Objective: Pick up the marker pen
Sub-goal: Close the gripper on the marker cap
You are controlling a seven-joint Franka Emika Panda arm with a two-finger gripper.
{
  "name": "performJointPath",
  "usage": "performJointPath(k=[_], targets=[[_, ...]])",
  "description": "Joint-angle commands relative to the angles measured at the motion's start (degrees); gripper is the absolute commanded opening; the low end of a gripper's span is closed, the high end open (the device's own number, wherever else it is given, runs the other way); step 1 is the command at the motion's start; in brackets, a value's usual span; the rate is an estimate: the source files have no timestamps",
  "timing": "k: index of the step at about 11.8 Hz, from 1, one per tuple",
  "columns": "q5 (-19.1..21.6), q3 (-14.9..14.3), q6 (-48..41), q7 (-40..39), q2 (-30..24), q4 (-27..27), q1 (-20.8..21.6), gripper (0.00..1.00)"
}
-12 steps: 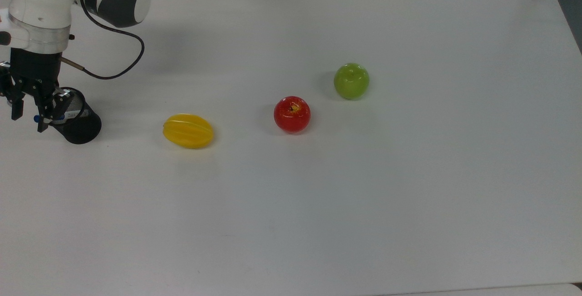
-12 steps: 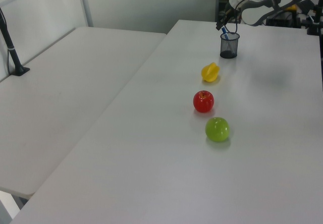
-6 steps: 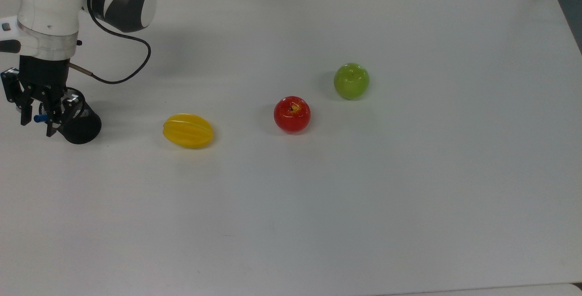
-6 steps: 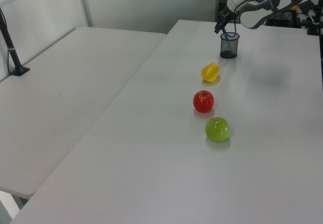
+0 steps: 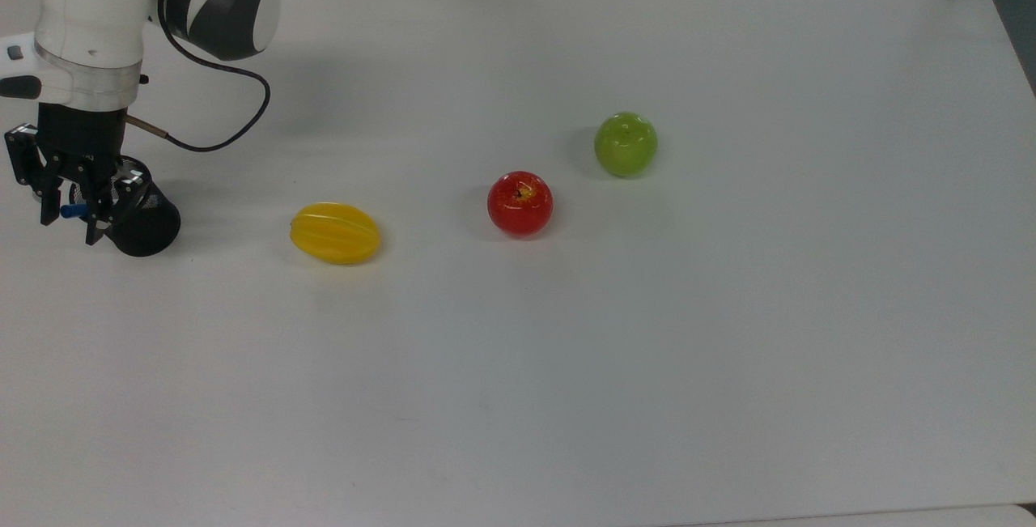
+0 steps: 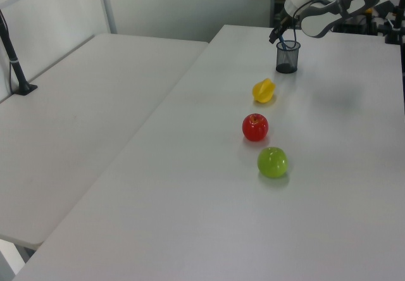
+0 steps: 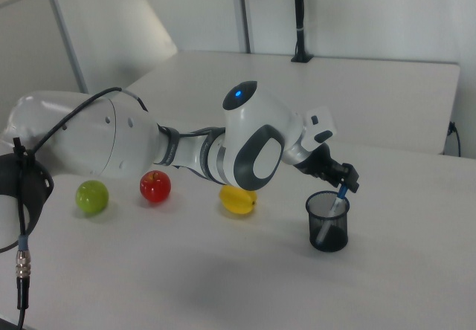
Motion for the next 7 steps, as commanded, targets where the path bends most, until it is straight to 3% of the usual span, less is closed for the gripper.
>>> performJointPath(k=[1, 7], targets=[[-0.9, -0.3, 0.6, 0.0, -1.1, -1.5, 0.5, 0.48], [-0.4, -0.3, 0.4, 1.6, -3.2, -2.3, 0.2, 0.55]])
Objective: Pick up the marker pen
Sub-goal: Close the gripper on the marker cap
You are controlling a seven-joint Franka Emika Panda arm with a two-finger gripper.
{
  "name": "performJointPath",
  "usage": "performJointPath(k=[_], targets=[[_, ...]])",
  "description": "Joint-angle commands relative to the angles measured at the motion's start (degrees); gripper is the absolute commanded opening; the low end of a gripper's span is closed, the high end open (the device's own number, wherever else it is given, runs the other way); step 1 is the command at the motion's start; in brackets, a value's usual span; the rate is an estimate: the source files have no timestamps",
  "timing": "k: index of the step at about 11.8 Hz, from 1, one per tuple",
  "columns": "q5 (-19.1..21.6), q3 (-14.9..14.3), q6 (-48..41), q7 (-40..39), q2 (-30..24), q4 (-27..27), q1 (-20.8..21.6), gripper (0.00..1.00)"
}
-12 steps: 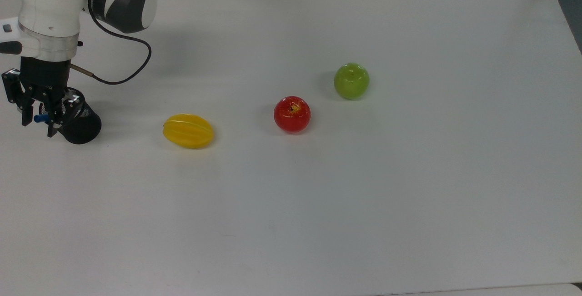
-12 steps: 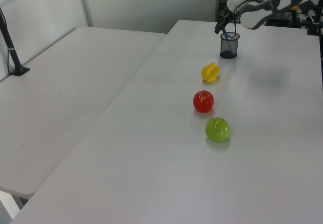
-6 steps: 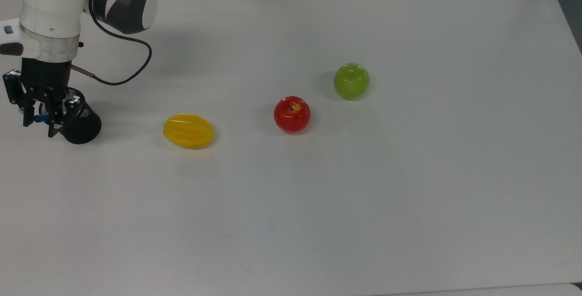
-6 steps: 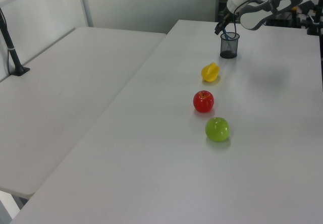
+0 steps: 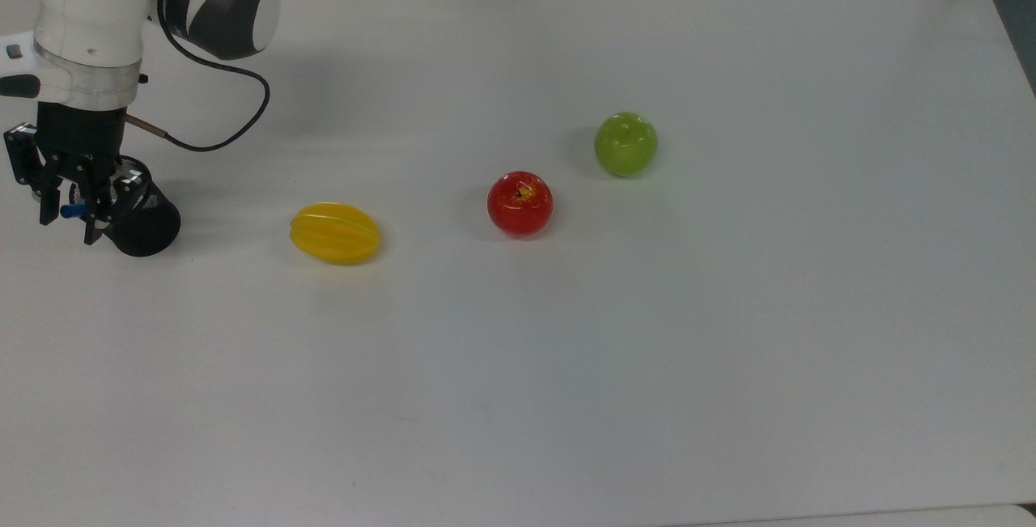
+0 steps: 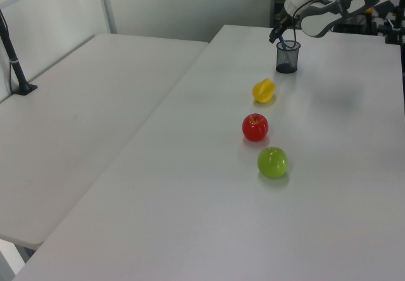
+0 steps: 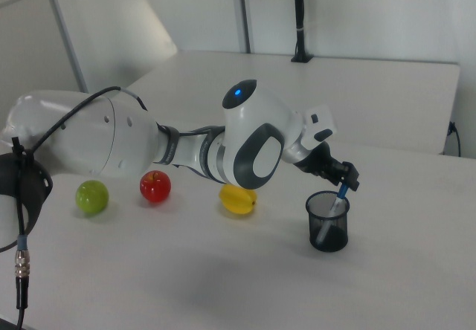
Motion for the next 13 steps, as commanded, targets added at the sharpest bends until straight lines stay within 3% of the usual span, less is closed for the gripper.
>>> performJointPath(k=[1, 7, 9, 10, 13], targets=[[-0.4, -0.3, 0.3, 1.3, -4.3, -3.1, -0.2, 0.58], [0.1, -0.2, 0.0, 7.3, -4.9, -5.3, 0.0, 0.59], [0.1, -0.2, -0.1, 15.9, -4.7, -4.9, 0.0, 0.59], [0.1, -0.2, -0.1, 16.2, -4.5, -5.3, 0.1, 0.59], [0.1, -0.2, 0.0, 16.1, -4.3, -5.0, -0.1, 0.49]])
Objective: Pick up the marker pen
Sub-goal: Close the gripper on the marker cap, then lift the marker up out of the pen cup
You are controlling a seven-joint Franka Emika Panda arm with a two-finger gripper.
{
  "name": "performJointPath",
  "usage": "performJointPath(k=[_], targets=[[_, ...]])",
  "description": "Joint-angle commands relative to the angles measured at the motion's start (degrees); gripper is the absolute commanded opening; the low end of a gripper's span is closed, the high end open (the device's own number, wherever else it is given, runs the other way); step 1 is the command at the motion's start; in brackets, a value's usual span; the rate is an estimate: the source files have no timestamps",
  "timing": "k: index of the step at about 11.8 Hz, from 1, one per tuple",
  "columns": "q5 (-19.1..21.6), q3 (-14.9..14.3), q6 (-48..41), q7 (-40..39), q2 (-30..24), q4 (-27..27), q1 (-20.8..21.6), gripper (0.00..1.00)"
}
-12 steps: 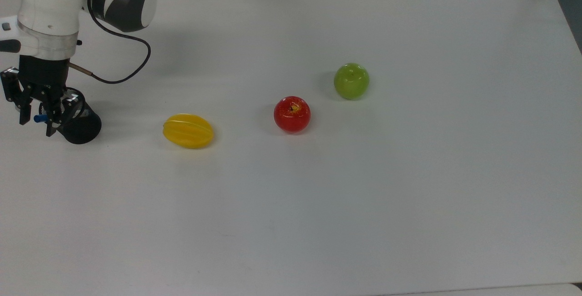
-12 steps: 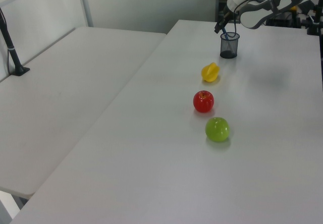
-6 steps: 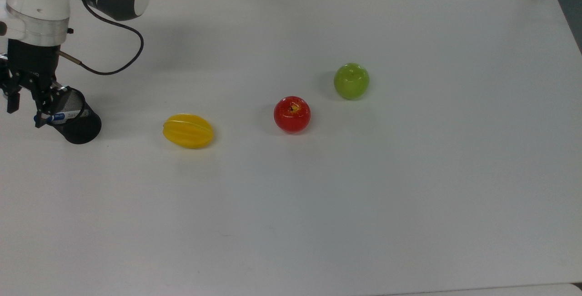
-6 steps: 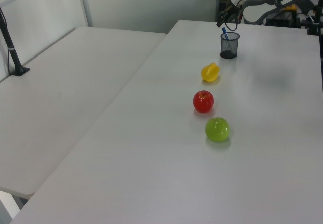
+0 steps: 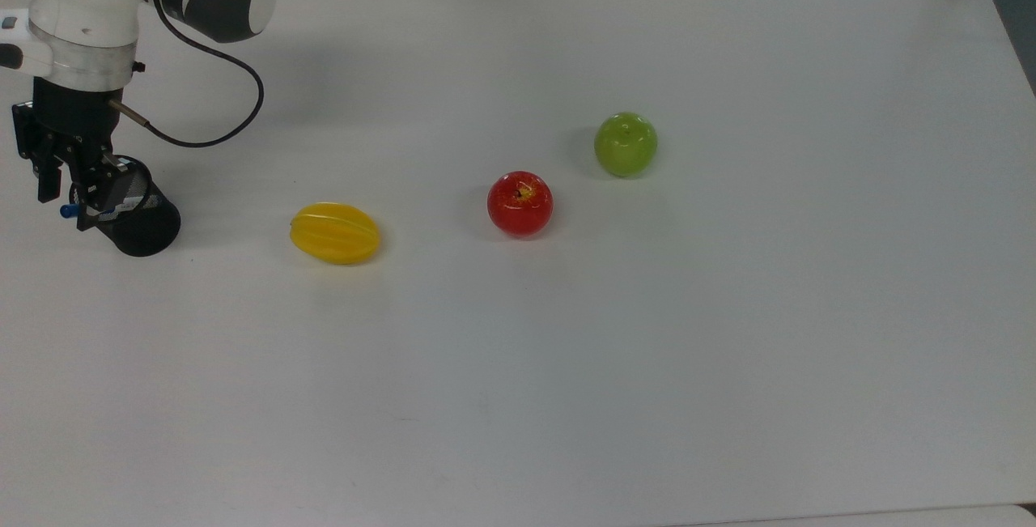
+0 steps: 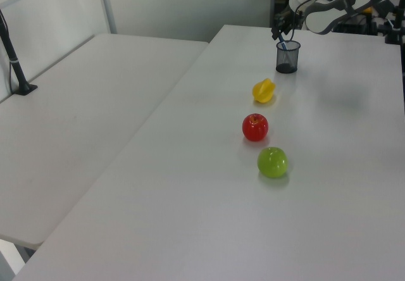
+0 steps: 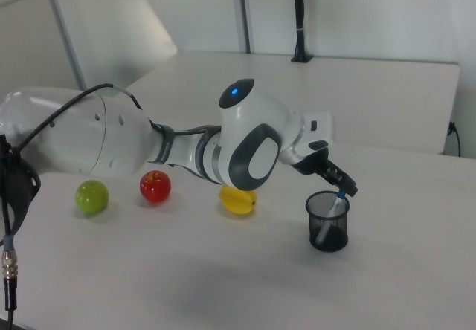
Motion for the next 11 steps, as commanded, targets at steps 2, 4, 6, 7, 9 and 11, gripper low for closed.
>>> performJointPath(k=[2, 4, 6, 7, 9, 11], targets=[[-0.1, -0.2, 0.1, 1.2, -1.5, -1.9, 0.4, 0.41], [-0.2, -0.2, 0.1, 0.5, -1.4, -1.9, 0.4, 0.37], [-0.4, -0.2, 0.1, 0.3, -1.4, -1.9, 0.5, 0.34], [-0.6, -0.2, 0.1, 0.3, -1.3, -1.9, 0.5, 0.32], [-1.0, -0.2, 0.1, -0.1, -1.3, -1.9, 0.4, 0.27], [-1.0, -0.2, 0.1, -1.9, -1.3, -1.9, 0.4, 0.23]])
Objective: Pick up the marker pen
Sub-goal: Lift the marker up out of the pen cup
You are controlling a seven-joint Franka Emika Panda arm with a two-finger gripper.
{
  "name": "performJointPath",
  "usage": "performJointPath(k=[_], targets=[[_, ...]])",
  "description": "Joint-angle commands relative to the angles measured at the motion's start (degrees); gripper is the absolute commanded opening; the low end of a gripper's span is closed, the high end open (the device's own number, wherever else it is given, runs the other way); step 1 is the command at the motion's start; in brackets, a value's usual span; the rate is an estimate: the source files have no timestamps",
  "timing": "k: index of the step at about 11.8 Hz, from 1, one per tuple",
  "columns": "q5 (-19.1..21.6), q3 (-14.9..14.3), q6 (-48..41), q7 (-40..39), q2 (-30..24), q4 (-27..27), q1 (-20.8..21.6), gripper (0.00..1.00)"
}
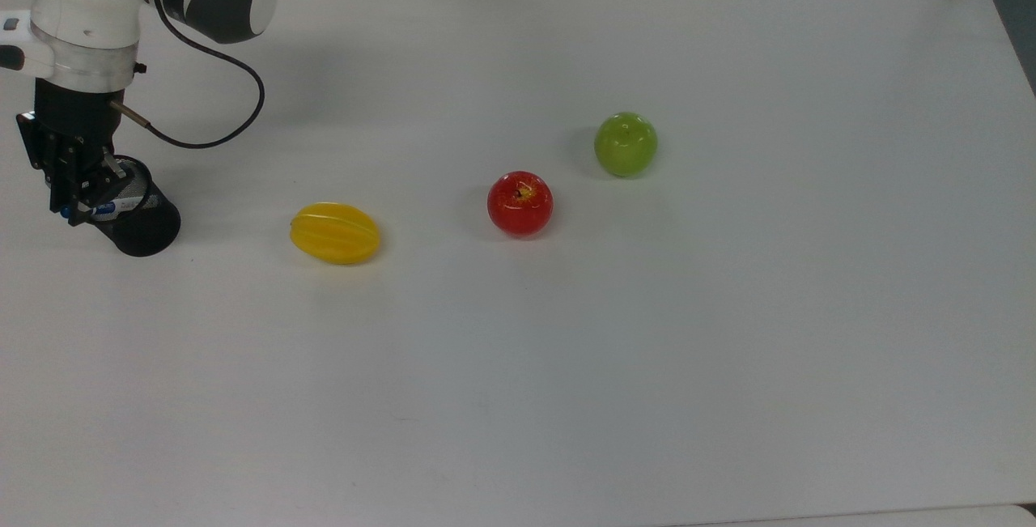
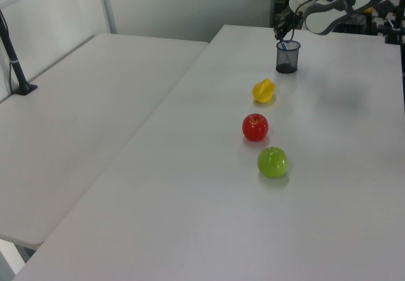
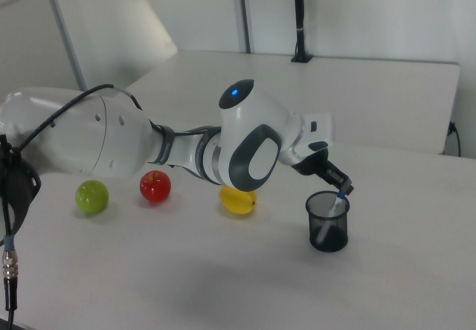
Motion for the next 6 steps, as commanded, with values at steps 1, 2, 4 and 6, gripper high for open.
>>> performJointPath(k=[1, 2, 4, 6], targets=[[-0.9, -0.2, 0.1, -2.6, -1.4, -1.7, 0.3, 0.21], [-0.9, -0.2, 0.1, -2.8, -1.4, -1.7, 0.2, 0.2], [-0.9, -0.2, 0.1, -3.3, -1.4, -1.6, 0.2, 0.19], [-0.9, -0.2, 0.1, -3.4, -1.4, -1.6, 0.1, 0.17]])
